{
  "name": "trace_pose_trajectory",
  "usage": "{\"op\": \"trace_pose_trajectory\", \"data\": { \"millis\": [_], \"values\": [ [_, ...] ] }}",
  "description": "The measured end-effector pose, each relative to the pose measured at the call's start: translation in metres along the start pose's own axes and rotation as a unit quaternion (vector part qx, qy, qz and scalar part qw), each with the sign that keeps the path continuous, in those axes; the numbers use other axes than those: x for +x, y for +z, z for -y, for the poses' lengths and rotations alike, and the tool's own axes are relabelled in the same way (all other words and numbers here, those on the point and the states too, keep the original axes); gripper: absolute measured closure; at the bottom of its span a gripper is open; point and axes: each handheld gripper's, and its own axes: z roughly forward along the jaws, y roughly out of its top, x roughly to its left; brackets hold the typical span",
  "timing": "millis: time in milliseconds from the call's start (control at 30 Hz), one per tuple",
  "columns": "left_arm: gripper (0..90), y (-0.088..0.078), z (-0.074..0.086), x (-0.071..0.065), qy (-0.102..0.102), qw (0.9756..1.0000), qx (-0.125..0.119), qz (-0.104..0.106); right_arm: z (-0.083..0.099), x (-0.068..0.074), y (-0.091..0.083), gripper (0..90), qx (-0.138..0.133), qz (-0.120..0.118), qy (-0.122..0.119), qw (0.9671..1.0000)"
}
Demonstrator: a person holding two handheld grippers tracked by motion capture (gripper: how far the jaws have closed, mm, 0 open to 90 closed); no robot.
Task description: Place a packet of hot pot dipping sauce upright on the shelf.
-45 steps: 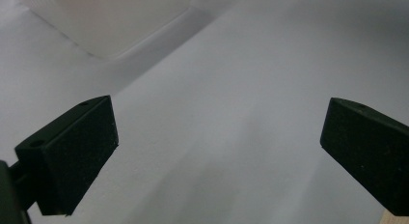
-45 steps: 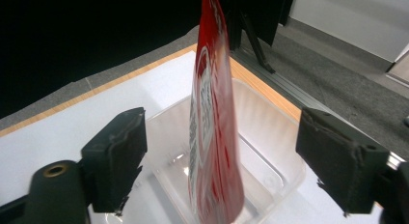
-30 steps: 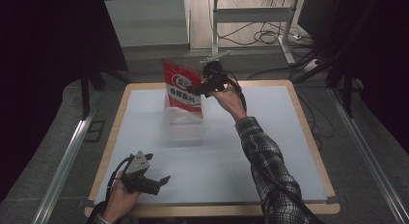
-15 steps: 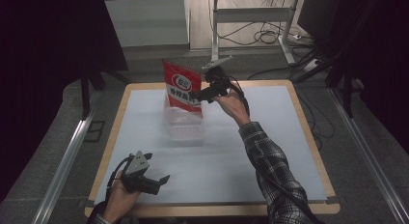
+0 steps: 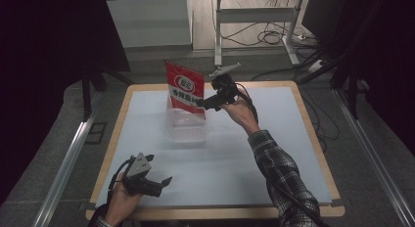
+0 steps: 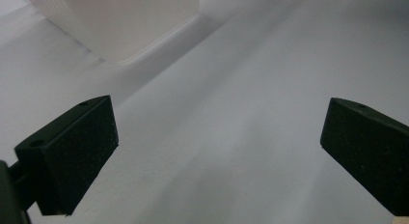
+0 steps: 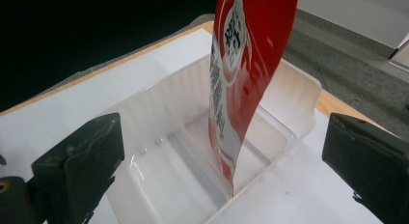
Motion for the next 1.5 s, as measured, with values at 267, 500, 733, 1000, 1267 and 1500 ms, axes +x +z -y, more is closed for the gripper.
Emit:
{"op": "trace_pose_trajectory", "data": {
  "millis": [267, 500, 733, 1000, 1267, 1500],
  "values": [
    [0.0, 0.0, -0.001, 0.001, -0.012, 0.9998, -0.003, 0.017, 0.008, 0.002, -0.009, 0.9, -0.004, 0.0, 0.003, 1.0],
    [0.0, -0.001, -0.001, 0.0, -0.018, 0.9996, -0.002, 0.022, 0.016, 0.004, -0.017, 0.9, -0.005, -0.001, 0.003, 1.0],
    [0.0, -0.001, -0.002, 0.0, -0.024, 0.9994, -0.004, 0.024, 0.024, 0.007, -0.023, 0.8, -0.006, 0.001, 0.002, 1.0],
    [0.0, -0.001, -0.003, -0.001, -0.027, 0.9993, -0.004, 0.024, 0.032, 0.009, -0.033, 0.8, -0.008, 0.004, 0.009, 0.9999],
    [0.1, 0.0, -0.003, -0.003, -0.026, 0.9993, 0.0, 0.027, 0.042, 0.011, -0.043, 0.1, -0.011, 0.011, 0.009, 0.9998],
    [0.2, 0.001, -0.003, -0.003, -0.029, 0.9992, -0.001, 0.027, 0.053, 0.013, -0.048, 0.0, -0.007, 0.018, 0.008, 0.9998]
  ]
}}
